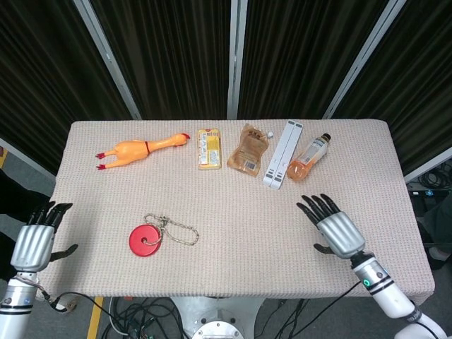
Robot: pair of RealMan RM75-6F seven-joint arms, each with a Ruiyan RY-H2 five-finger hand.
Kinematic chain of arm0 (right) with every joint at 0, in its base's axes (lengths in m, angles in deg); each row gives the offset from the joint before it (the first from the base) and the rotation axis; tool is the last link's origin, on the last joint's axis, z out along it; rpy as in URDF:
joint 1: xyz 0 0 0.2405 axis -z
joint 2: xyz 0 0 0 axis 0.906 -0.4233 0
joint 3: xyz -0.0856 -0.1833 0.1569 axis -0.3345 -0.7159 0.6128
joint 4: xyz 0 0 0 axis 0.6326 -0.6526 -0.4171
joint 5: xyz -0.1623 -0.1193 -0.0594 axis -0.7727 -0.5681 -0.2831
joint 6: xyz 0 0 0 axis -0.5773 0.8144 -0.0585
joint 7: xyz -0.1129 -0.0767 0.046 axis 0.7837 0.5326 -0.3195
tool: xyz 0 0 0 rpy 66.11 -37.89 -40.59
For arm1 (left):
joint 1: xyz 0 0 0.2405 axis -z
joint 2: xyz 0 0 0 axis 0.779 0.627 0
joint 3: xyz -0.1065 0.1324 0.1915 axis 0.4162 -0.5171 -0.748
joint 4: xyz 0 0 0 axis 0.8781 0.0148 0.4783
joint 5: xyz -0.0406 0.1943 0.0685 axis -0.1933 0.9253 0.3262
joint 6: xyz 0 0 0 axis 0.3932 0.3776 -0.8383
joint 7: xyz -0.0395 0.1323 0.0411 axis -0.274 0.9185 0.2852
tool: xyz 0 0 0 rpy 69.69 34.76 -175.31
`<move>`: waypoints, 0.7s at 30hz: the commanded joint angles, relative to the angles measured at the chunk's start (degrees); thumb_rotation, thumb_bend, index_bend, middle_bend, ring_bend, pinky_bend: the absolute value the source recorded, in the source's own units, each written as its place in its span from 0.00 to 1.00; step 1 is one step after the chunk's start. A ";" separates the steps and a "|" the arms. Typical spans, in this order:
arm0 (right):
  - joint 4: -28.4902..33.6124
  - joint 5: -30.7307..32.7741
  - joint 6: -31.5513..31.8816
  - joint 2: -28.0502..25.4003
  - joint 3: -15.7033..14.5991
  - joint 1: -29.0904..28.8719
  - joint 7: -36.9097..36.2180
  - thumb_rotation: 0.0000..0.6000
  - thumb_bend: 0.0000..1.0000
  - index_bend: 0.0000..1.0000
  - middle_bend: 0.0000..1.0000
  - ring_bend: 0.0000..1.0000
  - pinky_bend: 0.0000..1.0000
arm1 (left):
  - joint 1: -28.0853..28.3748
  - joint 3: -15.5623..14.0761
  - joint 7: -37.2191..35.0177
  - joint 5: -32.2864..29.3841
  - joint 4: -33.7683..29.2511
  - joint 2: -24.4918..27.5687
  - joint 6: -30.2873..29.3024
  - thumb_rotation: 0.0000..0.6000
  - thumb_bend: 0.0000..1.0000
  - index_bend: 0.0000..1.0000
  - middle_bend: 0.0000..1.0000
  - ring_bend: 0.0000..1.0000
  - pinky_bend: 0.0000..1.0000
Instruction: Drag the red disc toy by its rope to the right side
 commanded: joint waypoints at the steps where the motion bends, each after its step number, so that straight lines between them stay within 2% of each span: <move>1: 5.44 1.29 -9.72 -0.15 3.12 -8.29 3.38 1.00 0.04 0.00 0.00 0.00 0.00 | -0.10 -0.04 -0.01 -0.26 0.13 0.01 0.19 1.00 0.02 0.16 0.17 0.10 0.14; 7: 7.74 5.28 -20.54 2.92 6.96 -18.15 5.82 1.00 0.09 0.00 0.00 0.00 0.00 | -0.24 0.16 -0.45 -0.59 0.52 0.18 0.08 1.00 0.02 0.16 0.17 0.10 0.14; 16: 4.79 13.40 -30.01 10.00 7.92 -27.21 10.43 1.00 0.11 0.00 0.00 0.00 0.00 | -0.98 0.15 -1.85 -1.15 1.61 0.40 -0.37 1.00 0.02 0.16 0.17 0.10 0.14; 21: 1.65 17.30 -32.04 13.92 8.35 -31.16 12.28 1.00 0.12 0.00 0.00 0.00 0.00 | -1.22 0.33 -2.21 -1.53 1.94 0.59 -0.48 1.00 0.02 0.16 0.17 0.10 0.14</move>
